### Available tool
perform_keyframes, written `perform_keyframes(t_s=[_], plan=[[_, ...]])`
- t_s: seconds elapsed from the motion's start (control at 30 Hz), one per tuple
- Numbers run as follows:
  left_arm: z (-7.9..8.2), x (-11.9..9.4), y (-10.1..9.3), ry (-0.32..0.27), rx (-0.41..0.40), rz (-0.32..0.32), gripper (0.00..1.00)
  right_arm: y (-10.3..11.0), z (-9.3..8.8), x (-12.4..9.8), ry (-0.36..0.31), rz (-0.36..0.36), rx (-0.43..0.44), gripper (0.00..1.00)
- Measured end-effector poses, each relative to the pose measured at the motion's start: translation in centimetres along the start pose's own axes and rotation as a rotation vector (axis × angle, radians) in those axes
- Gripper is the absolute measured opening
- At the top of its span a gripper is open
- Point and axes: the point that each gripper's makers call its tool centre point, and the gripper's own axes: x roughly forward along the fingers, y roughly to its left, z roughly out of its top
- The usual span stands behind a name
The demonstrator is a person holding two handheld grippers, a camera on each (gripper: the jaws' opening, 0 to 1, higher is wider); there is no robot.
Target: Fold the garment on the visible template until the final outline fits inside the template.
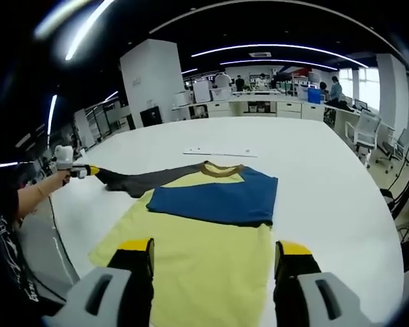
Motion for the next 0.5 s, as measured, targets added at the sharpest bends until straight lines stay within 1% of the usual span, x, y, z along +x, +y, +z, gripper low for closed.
perform_keyframes(t_s=[0.13, 0.2, 0.5], plan=[[0.1, 1.4, 0.3, 0.004, 0.003, 0.008, 0.00, -0.4, -0.1, -0.1, 0.006, -0.014, 0.003, 0.71], [0.1, 2.1, 0.5, 0.009, 0.020, 0.018, 0.00, -0.5, -0.3, -0.2, 0.012, -0.017, 0.004, 0.71], [-0.6, 5.0, 0.9, 0.036, 0.029, 0.035, 0.00, -0.6, -0.6, 0.0, 0.031, -0.027, 0.006, 0.71]])
